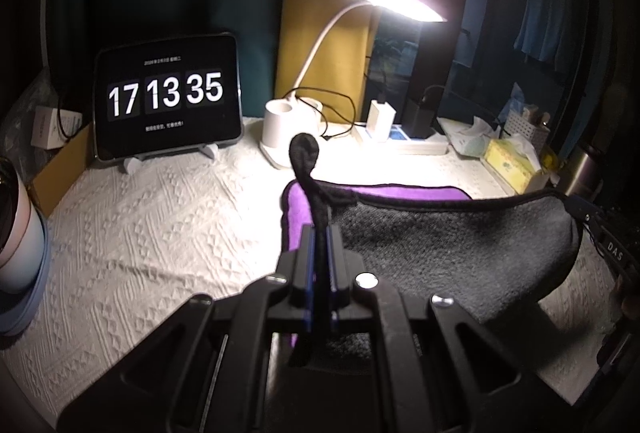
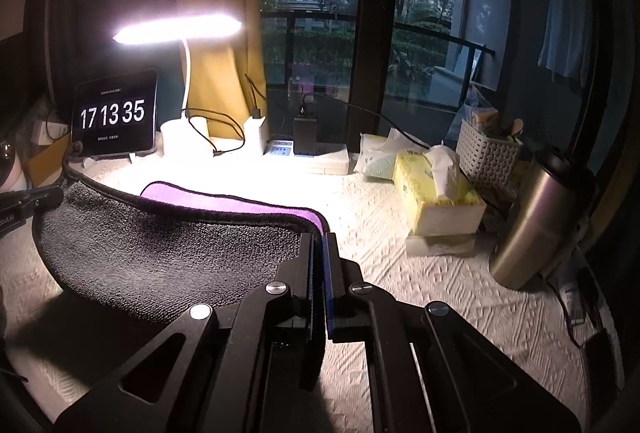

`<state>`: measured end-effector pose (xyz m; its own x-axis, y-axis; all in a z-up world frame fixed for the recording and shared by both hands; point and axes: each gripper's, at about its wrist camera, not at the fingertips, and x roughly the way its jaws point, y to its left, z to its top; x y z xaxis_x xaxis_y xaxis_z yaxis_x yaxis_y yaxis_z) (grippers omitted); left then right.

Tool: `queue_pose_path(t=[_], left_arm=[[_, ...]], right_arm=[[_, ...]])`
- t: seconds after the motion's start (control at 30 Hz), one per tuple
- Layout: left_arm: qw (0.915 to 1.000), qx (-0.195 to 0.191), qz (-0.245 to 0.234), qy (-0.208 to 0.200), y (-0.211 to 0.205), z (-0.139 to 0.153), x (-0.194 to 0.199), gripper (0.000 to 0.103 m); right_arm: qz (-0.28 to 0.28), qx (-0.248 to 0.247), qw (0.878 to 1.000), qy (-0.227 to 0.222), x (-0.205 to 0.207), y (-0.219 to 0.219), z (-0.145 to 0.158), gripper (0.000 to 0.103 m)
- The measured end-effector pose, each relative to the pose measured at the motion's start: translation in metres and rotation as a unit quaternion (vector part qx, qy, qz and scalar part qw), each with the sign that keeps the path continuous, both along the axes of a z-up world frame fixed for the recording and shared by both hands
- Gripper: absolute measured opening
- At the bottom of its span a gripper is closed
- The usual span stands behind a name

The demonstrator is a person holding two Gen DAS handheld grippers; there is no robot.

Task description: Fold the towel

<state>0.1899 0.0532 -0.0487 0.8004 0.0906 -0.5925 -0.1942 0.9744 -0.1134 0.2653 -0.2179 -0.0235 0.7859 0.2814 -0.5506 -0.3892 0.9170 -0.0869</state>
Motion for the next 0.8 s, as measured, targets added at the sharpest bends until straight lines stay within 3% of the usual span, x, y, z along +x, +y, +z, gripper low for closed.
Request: queue_pose_path(t=[0.8], left_arm=[[1.0000, 0.002, 0.000, 0.007, 0.015, -0.009, 0.061, 0.005]], right_arm=[[0.000, -0.006, 1.000, 0.003, 0.059, 0.017, -0.009, 0.005]])
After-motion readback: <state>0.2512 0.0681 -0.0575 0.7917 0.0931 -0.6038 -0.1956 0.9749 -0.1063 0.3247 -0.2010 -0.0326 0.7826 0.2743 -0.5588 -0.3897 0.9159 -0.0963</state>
